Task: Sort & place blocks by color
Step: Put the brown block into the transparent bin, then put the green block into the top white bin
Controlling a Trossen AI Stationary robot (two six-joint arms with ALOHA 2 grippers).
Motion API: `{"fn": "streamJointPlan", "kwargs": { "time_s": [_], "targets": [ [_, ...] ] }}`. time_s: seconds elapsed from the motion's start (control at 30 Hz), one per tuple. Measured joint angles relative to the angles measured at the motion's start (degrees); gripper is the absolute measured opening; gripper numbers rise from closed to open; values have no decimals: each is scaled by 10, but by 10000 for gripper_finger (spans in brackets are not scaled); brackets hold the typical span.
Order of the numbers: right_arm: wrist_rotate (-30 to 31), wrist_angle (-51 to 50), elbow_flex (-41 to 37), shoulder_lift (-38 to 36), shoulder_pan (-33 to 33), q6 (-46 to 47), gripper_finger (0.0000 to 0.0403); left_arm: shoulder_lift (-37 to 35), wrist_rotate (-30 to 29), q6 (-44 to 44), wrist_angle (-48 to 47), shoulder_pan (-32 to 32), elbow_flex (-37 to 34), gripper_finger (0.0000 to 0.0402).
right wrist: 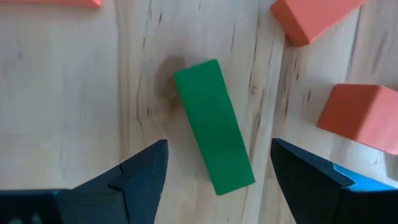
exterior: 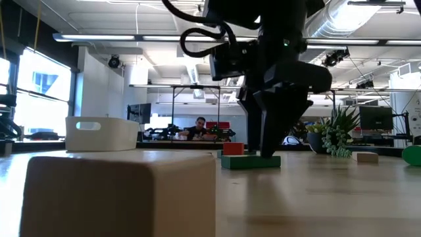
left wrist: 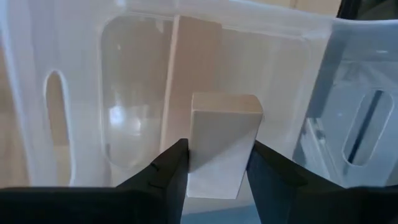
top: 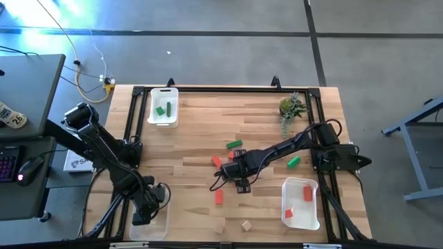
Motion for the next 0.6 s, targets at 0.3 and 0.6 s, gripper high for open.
{"fn": "streamJointPlan", "kwargs": {
  "time_s": [0.3,0.6],
  "targets": [
    [0,-2,0,19,0,6,270,0,23,-10,2,-2,0,190],
    [-25,-3,2,27,-3,31,215,-13,25,-6,2,-2,0,198]
  ]
}}
